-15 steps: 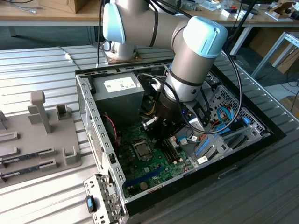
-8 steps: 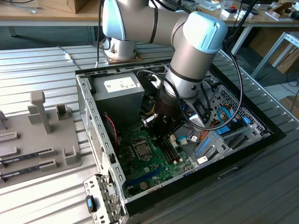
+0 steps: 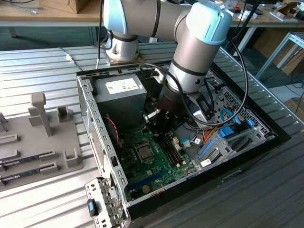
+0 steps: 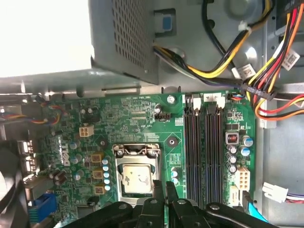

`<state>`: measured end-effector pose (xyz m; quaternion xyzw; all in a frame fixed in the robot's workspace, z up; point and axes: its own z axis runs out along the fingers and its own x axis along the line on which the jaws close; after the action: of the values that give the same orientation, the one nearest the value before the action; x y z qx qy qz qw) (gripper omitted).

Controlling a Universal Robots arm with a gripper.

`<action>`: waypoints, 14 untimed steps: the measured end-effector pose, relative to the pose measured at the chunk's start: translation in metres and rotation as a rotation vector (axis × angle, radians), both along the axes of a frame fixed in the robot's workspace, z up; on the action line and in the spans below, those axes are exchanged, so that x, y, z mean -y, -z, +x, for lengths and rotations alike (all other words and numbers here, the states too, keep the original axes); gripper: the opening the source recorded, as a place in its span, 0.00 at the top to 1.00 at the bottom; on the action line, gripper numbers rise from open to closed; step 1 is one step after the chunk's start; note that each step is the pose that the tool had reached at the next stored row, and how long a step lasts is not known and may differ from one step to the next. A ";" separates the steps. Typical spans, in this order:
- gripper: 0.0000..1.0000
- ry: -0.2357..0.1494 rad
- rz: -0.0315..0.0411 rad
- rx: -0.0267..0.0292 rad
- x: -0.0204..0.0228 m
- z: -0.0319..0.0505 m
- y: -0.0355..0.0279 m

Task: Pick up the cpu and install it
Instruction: 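Install the first cpu locking lever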

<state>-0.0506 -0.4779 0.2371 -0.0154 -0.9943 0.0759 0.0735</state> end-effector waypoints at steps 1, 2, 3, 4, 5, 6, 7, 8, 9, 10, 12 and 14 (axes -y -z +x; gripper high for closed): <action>0.86 0.000 -0.0045 -0.0001 -0.0023 0.0000 -0.0008; 0.86 0.000 -0.0079 -0.0002 -0.0043 0.0001 -0.0012; 0.86 0.000 -0.0109 -0.0002 -0.0062 0.0001 -0.0014; 0.86 0.000 -0.0141 -0.0002 -0.0088 0.0001 -0.0015; 0.86 0.000 -0.0165 -0.0003 -0.0108 0.0002 -0.0017; 0.86 0.000 -0.0219 -0.0003 -0.0160 0.0003 -0.0020; 0.86 -0.001 -0.0253 -0.0004 -0.0191 0.0002 -0.0025; 0.86 -0.001 -0.0279 -0.0004 -0.0225 0.0002 -0.0031; 0.86 -0.001 -0.0290 -0.0004 -0.0244 0.0002 -0.0033; 0.86 -0.001 -0.0300 -0.0003 -0.0259 0.0002 -0.0035; 0.86 -0.001 -0.0323 -0.0004 -0.0291 0.0002 -0.0037; 0.86 -0.001 -0.0353 -0.0004 -0.0327 0.0002 -0.0039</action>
<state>-0.0504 -0.4453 0.2410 -0.0164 -0.9928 0.0935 0.0734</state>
